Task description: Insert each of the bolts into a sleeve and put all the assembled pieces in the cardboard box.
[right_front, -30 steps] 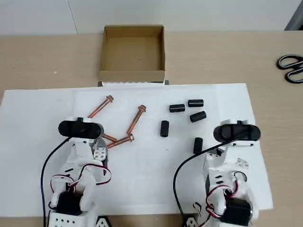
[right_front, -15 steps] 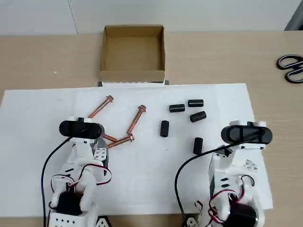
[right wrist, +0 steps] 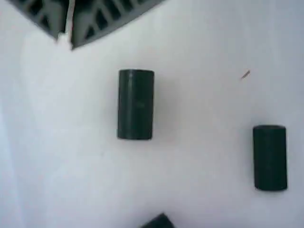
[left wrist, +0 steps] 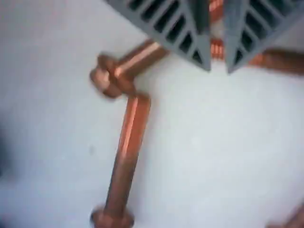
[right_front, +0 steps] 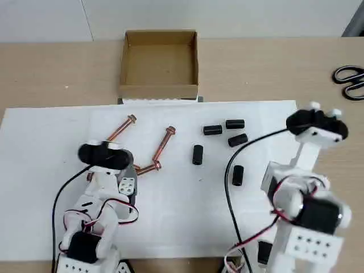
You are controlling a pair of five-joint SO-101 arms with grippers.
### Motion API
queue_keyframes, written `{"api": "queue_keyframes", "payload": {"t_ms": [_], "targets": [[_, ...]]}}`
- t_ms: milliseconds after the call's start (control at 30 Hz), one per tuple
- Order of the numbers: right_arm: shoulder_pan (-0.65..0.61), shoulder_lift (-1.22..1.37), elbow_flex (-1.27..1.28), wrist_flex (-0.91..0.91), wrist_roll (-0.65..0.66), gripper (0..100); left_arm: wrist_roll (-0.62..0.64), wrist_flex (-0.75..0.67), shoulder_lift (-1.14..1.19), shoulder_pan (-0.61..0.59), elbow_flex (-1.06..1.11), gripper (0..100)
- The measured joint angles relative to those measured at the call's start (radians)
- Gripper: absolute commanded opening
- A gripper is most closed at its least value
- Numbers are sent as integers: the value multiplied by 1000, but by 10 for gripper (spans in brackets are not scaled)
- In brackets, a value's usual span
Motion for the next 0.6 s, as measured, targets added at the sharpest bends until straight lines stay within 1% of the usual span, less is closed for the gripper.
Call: {"api": "queue_keyframes", "payload": {"t_ms": [133,267,433,533,600], "targets": [[-2,133,-78,72,58,3,-21,26,0,-12,-126,11],[-2,229,-161,130,147,3,-123,103,0,-35,-193,11],[-64,287,-235,143,226,4,-172,157,0,-123,-215,11],[-130,328,-241,143,235,4,-175,173,0,-161,-215,11],[-150,373,-241,143,238,4,-175,195,0,-166,-215,11]]}}
